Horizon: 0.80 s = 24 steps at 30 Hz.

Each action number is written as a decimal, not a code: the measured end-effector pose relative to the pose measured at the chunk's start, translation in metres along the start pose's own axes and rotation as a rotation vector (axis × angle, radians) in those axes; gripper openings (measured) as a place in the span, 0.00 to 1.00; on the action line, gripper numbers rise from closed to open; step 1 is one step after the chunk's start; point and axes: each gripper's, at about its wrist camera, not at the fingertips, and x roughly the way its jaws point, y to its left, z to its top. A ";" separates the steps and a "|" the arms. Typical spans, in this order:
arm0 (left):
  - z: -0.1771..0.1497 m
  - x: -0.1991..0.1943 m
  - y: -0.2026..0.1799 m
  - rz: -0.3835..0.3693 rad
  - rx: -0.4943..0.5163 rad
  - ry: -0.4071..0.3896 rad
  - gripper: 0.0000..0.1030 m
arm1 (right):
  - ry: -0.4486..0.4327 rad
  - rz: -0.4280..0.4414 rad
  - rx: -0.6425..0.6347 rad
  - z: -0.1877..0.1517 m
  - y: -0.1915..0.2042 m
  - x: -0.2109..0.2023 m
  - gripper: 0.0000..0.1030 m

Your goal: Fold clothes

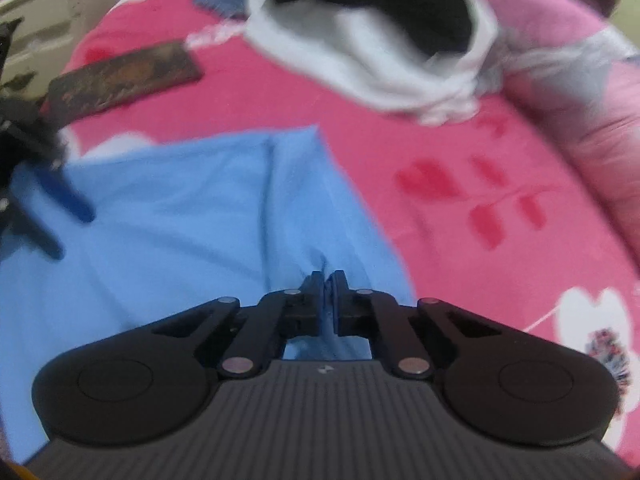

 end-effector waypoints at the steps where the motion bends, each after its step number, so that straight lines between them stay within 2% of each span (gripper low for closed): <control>1: 0.000 0.000 0.000 -0.001 0.000 -0.001 0.32 | -0.015 -0.025 0.017 0.000 -0.003 -0.001 0.02; 9: -0.002 0.001 0.002 -0.009 -0.001 -0.012 0.32 | -0.019 -0.175 0.131 -0.009 -0.010 0.025 0.04; 12: -0.003 0.001 0.003 -0.015 0.001 -0.016 0.32 | -0.052 -0.274 0.141 -0.004 -0.011 0.017 0.07; 14: -0.004 0.001 0.005 -0.020 -0.003 -0.019 0.32 | -0.083 -0.273 0.162 0.002 -0.015 0.006 0.07; 18: -0.005 0.000 0.006 -0.028 -0.010 -0.025 0.32 | -0.127 -0.024 0.181 0.013 -0.015 -0.007 0.07; 20: -0.006 0.000 0.005 -0.027 -0.006 -0.027 0.32 | -0.108 0.092 0.165 0.020 -0.010 0.002 0.07; 22: -0.007 -0.001 0.004 -0.023 -0.001 -0.030 0.32 | -0.074 0.161 0.170 0.027 -0.007 0.023 0.06; 24: -0.008 -0.001 0.003 -0.020 0.007 -0.033 0.32 | -0.060 0.146 0.205 0.034 -0.011 0.046 0.06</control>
